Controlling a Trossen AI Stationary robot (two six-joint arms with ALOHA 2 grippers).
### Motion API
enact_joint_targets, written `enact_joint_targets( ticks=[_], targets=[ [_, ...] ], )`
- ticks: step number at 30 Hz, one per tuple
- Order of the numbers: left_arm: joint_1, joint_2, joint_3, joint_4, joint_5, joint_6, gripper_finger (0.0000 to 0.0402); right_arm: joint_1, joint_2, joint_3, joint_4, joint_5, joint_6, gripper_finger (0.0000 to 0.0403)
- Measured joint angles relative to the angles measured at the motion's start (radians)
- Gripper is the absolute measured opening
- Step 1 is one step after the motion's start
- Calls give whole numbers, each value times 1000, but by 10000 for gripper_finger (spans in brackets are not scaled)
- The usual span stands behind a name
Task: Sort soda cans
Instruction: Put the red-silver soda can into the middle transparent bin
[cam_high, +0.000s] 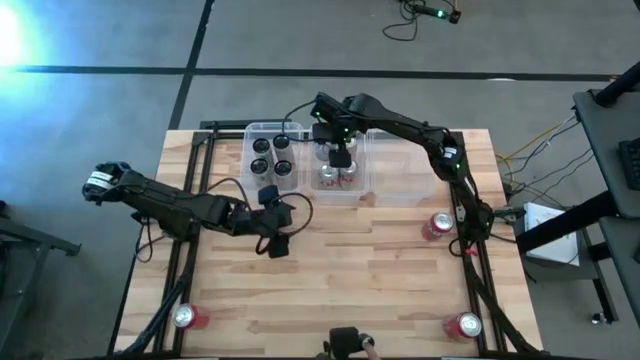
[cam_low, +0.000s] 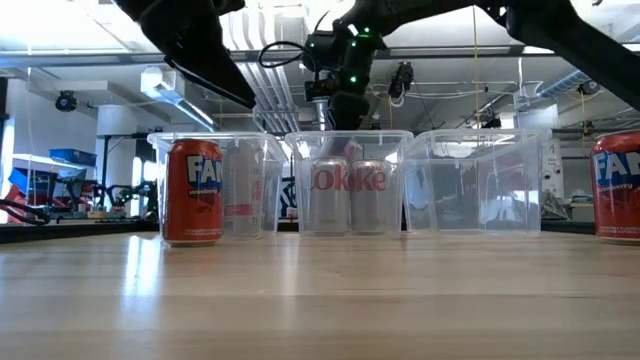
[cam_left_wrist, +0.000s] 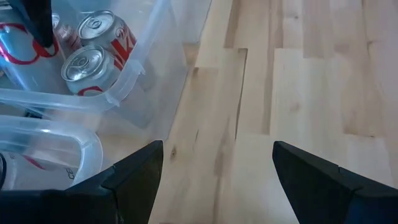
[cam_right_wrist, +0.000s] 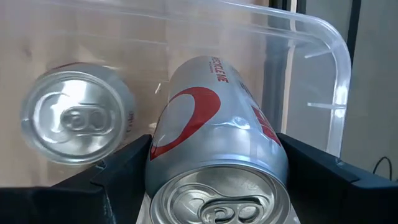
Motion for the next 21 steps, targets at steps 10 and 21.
enact_joint_targets(
  ticks=[10,21],
  targets=[
    [0,-4,-62,71,-7,-35,286,-16,27,0,22,-24,-17,303],
    [0,-4,-73,108,-8,-27,286,-19,71,0,26,-49,-26,304]
  ],
)
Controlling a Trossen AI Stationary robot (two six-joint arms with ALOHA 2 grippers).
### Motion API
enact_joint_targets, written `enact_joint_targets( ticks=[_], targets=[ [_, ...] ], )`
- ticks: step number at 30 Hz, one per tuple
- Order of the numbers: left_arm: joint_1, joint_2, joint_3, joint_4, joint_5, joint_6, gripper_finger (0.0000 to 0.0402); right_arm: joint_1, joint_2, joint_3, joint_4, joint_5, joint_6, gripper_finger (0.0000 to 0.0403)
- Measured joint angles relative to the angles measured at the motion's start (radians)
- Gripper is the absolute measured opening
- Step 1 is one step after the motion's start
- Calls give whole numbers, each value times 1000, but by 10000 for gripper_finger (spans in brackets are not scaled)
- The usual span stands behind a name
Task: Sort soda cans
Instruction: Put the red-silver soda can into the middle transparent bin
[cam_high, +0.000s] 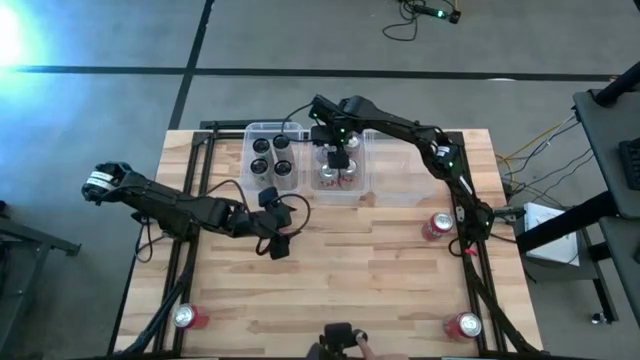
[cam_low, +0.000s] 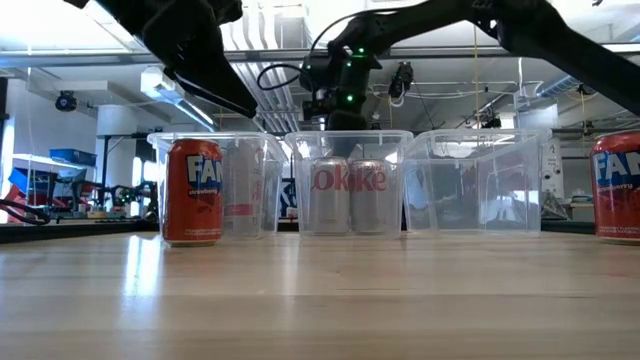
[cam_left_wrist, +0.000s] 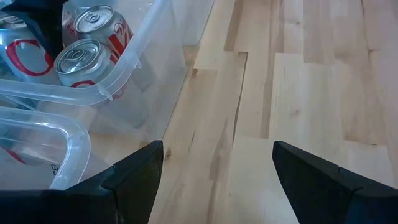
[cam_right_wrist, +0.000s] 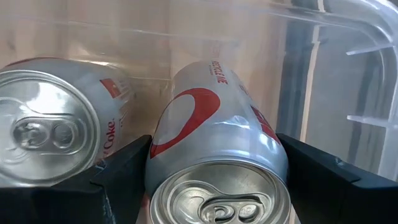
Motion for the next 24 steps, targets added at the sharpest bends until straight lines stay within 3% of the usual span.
enact_joint_targets(
  ticks=[24],
  targets=[
    [0,0,0,-1,0,8,286,-5,33,-1,57,-2,-1,334]
  ],
)
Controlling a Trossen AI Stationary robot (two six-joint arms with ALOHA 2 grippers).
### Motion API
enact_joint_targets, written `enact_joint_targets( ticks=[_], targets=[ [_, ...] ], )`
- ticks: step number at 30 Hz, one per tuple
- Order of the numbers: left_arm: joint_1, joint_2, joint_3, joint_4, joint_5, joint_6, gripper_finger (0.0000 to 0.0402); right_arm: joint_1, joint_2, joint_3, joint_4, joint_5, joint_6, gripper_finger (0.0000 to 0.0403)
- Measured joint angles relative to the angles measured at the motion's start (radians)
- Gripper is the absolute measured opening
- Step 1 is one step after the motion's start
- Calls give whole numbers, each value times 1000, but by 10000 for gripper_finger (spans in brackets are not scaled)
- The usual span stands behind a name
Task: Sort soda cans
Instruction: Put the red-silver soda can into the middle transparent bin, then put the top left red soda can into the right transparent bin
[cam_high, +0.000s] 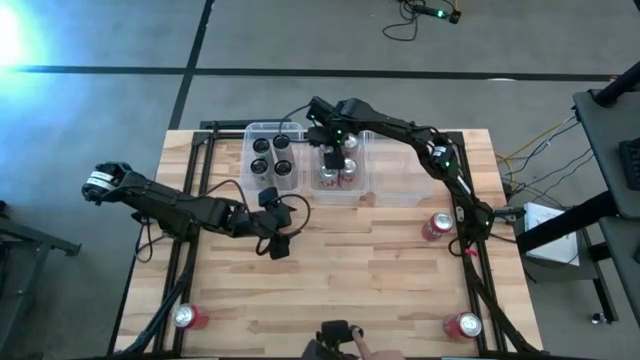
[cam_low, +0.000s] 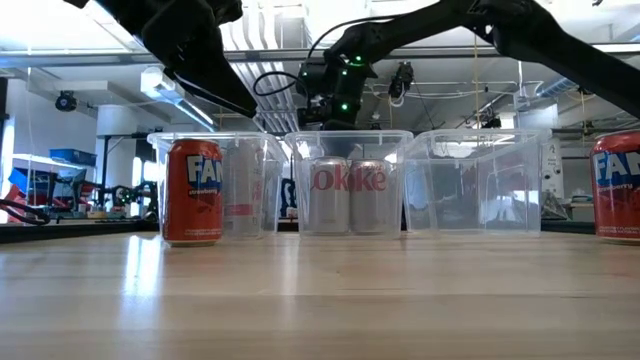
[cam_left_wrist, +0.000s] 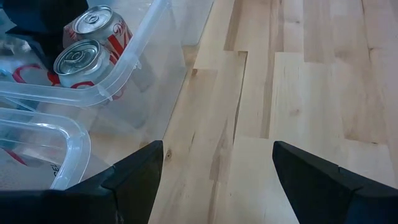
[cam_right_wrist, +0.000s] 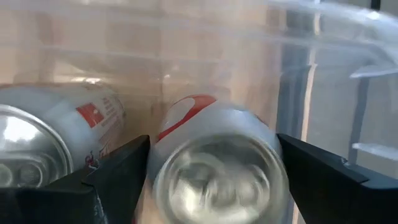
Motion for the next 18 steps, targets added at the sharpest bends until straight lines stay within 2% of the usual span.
enact_joint_targets(
  ticks=[5,13,18],
  targets=[
    [0,0,0,0,0,0,286,0,0,0,15,-4,8,343],
    [0,-8,5,-2,0,20,286,6,-19,21,-9,4,35,333],
    [-13,-46,39,-49,0,79,286,50,-83,88,-42,65,122,326]
  ],
)
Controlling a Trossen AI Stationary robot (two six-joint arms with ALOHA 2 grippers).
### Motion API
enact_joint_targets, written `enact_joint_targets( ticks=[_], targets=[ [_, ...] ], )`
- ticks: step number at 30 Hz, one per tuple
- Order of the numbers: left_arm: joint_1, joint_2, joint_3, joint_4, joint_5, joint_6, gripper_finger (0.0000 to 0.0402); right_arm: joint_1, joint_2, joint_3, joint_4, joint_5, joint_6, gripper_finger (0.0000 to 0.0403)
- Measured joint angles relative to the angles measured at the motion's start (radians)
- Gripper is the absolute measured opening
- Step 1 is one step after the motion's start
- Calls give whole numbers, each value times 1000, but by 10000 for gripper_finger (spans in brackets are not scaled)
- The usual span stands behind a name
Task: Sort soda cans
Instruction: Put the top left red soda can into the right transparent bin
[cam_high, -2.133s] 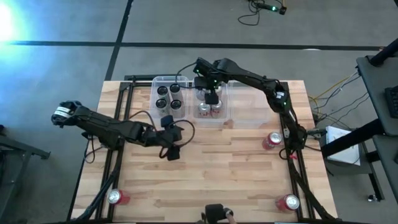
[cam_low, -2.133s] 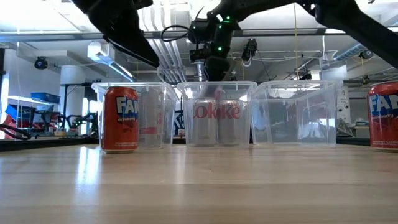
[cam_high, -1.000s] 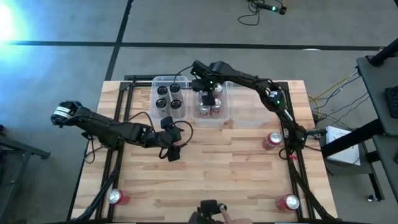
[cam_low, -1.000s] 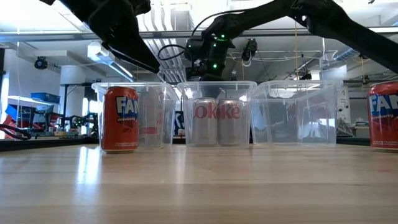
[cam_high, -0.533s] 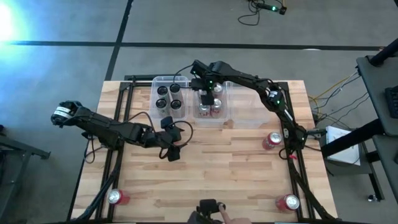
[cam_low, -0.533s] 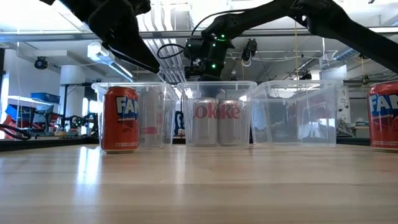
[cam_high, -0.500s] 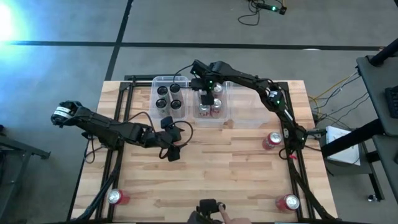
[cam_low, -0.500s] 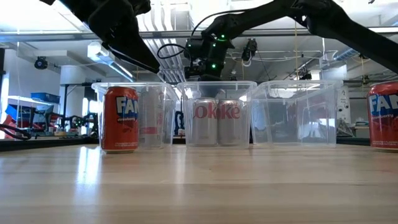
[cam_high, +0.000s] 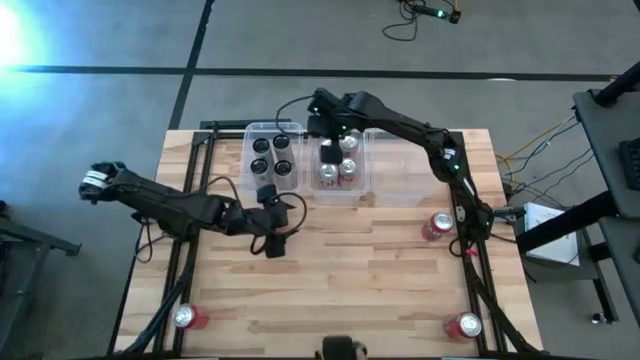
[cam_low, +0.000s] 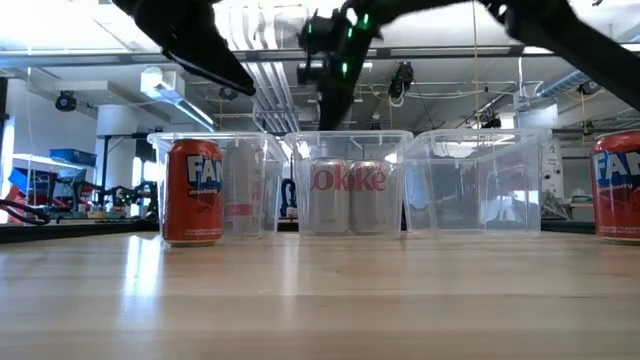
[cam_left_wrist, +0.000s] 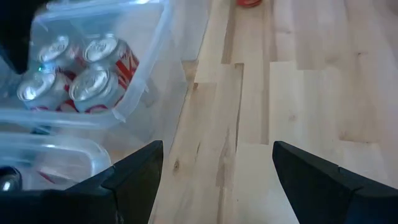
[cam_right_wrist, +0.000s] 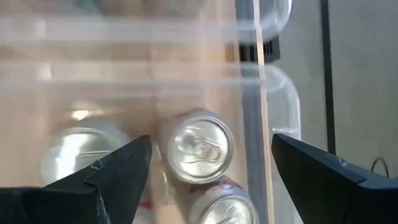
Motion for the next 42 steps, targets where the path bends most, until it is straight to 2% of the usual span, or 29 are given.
enact_joint_targets(
  ticks=[4,10,14,20,24,28,32,36,42],
  targets=[
    [-21,-51,36,-143,4,-29,286,81,-83,0,-2,0,44,314],
    [-50,-189,46,-502,25,-317,286,231,-191,-1,-54,0,171,293],
    [-95,-293,6,-596,9,-431,286,333,-222,-4,-77,24,222,280],
    [-111,-364,-168,-520,2,-429,286,463,-229,-8,-125,136,307,259],
    [-111,-366,-325,-346,-2,-407,286,524,-228,-21,-174,201,379,247],
    [-101,-352,-435,-178,-47,-383,286,559,-227,-31,-191,202,410,240],
    [-95,-317,-472,-87,-63,-339,286,576,-227,-35,-200,202,458,242],
    [-85,-256,-480,4,-122,-287,286,583,-227,-38,-203,202,485,249],
    [-55,-143,-476,143,-118,-232,286,584,-227,-38,-212,202,493,248]
  ],
)
